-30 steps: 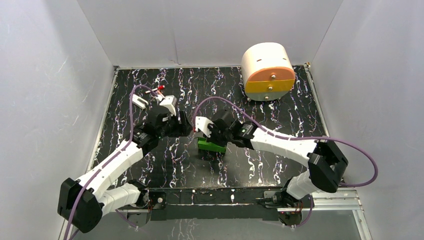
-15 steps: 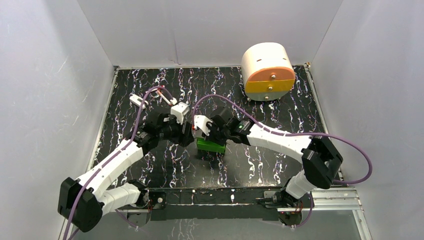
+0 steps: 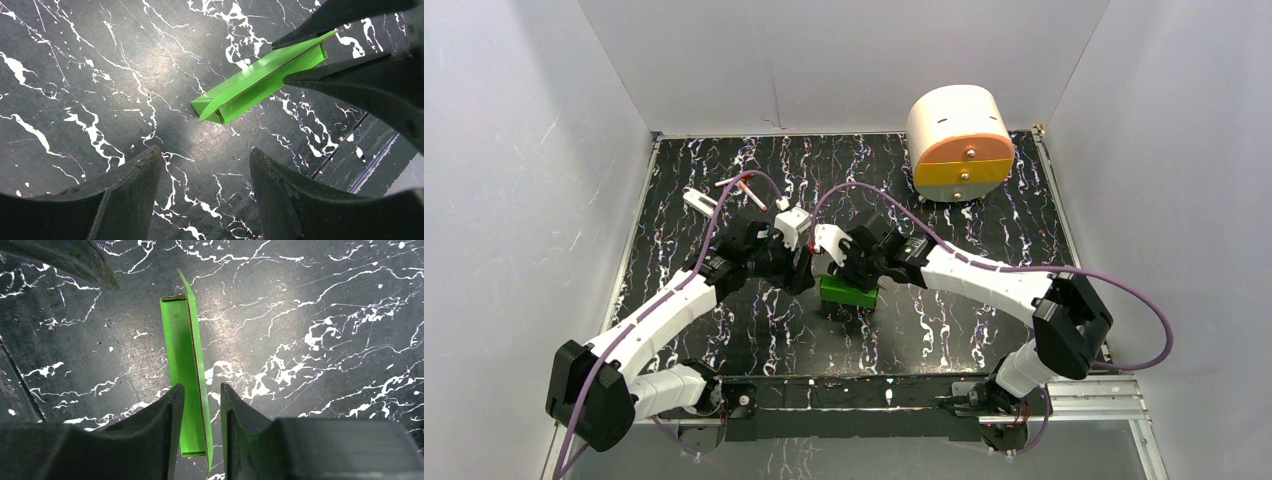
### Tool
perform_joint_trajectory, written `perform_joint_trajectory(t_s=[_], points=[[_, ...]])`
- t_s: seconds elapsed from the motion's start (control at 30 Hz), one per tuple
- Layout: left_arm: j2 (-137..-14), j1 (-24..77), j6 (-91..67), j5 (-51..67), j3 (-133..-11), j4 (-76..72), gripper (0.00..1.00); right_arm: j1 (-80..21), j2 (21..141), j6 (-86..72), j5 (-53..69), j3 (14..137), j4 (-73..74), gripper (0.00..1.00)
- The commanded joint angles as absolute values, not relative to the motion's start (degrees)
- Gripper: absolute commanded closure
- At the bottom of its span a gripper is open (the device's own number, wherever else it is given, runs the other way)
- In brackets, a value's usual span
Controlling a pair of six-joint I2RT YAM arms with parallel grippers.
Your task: Fold the paper box
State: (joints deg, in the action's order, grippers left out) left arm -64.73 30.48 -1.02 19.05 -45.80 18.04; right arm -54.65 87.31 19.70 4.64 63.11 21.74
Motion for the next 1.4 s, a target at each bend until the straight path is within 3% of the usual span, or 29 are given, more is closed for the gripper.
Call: perform_joint_trajectory(t_s=[0.0,0.53,0.87,1.37], points=[[-65.30,30.41,1.26,21.16,-48.52,19.59,0.38,-54.69,81.93,15.42,3.27,66.25,22.37,0.57],[-71.77,32.34,2.18,21.75,-53.33,23.24,0.44,-54.85,68.63,-5.72,-8.99,56.97,29.41,0.51],[-75.39,34.04,3.73,19.99,-55.52,24.34,0.47,-54.84,72.76,-6.07,-12.26,55.60,28.97,0.54],[-78.19,34.28,3.44,21.25,-56.90,24.69,0.56,-54.80,76.14,-5.06,-11.70,55.24,25.98,0.65]])
